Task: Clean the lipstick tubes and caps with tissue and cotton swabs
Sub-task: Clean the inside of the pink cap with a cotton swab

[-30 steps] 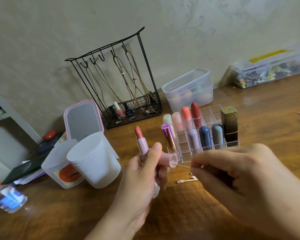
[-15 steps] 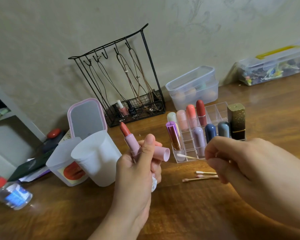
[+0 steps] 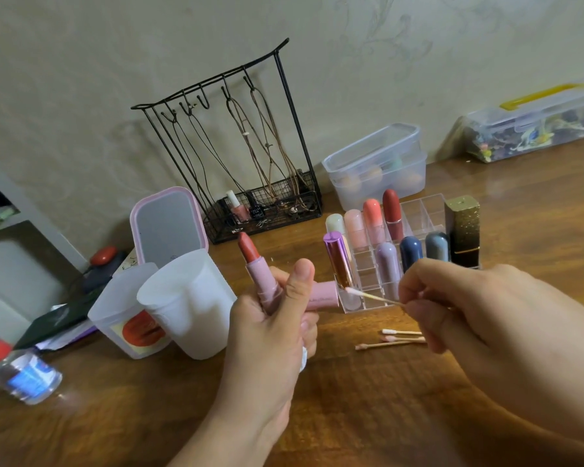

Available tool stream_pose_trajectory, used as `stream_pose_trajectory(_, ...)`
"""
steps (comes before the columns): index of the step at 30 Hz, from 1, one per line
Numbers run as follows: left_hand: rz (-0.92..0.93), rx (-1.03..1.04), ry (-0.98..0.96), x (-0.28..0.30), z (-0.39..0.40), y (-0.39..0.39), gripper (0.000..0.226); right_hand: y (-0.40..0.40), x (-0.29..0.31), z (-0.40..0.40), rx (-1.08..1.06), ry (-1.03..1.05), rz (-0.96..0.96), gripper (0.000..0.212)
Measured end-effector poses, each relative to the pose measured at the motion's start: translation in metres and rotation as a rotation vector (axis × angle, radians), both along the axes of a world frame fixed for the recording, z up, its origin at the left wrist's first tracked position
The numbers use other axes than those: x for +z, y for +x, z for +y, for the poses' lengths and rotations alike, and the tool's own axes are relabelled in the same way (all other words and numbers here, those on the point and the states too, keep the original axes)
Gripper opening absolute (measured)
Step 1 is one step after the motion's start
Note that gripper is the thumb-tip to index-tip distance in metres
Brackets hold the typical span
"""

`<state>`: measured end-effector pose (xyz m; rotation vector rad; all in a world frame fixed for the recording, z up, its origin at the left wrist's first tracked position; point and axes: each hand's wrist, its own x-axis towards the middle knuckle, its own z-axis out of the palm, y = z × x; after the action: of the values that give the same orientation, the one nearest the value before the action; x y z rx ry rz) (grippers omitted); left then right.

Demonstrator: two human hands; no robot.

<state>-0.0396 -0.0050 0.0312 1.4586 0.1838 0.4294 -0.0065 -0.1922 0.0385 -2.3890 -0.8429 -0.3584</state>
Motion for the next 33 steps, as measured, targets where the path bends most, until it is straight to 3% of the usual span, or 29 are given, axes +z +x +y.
stream_pose_trajectory(3, 0.014, -0.015, -0.018, 0.001, -0.002, 0.0, 0.053, -0.002, 0.0, 0.001, 0.035, -0.018, 0.003, 0.011)
stream_pose_trajectory(7, 0.042, -0.016, -0.025, 0.0, -0.003, 0.0, 0.07, 0.0, -0.003, 0.001, 0.084, -0.004, 0.013, 0.008)
stream_pose_trajectory(12, 0.126, -0.056, -0.043, -0.003, -0.002, 0.0, 0.042, 0.005, -0.006, -0.003, 0.056, 0.116, -0.058, 0.008)
stream_pose_trajectory(15, 0.196, -0.065, -0.036, -0.004, -0.002, -0.001, 0.058, 0.001, -0.003, -0.003, 0.086, 0.173, -0.085, 0.008)
stream_pose_trajectory(17, 0.216, -0.042, -0.052, -0.003, -0.003, -0.001, 0.063, -0.002, -0.001, -0.003, 0.131, 0.135, -0.089, 0.009)
stream_pose_trajectory(21, 0.282, -0.035, -0.127, -0.002, -0.004, 0.0, 0.046, -0.002, 0.002, -0.004, 0.193, 0.032, -0.056, 0.01)
stream_pose_trajectory(28, 0.353, -0.096, -0.158, 0.0, -0.004, -0.001, 0.055, 0.01, -0.005, -0.009, 0.158, -0.015, 0.008, 0.028)
stream_pose_trajectory(33, 0.388, -0.091, -0.192, 0.001, -0.001, 0.001, 0.057, 0.007, -0.003, -0.007, 0.18, 0.057, -0.006, 0.012)
